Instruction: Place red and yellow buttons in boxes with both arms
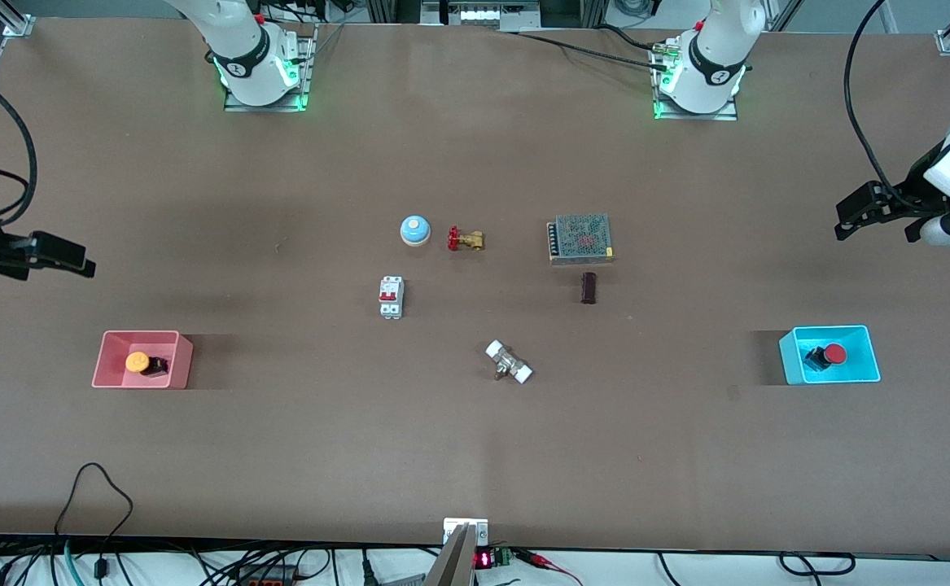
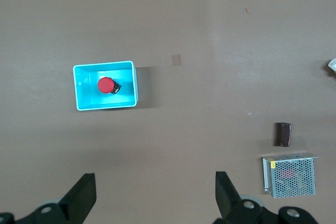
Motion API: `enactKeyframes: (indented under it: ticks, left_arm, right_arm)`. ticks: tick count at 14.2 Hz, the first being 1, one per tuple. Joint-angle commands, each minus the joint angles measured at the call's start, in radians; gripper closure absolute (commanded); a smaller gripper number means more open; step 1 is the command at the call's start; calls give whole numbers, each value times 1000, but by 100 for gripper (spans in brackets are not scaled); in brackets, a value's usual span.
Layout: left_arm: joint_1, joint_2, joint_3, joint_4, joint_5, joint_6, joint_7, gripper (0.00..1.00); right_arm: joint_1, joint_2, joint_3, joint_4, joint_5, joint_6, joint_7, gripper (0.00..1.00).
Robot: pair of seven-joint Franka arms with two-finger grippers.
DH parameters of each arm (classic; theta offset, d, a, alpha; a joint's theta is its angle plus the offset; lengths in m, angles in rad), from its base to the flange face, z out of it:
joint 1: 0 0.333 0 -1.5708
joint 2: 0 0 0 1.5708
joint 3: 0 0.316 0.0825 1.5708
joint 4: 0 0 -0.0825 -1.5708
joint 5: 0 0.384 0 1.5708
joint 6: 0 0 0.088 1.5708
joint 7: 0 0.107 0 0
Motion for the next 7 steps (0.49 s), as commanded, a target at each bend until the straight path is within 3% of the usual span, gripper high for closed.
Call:
enactKeyframes:
  ticks: [1, 7]
  left_arm:
    - [10, -21, -10, 0, 6, -9, 11, 0]
    - [10, -17, -10, 102, 5, -92, 10, 0]
  right_arm:
    - [-88, -110, 134, -111, -95, 5, 46, 0]
    - [-101, -207, 151, -174, -112, -44, 114, 0]
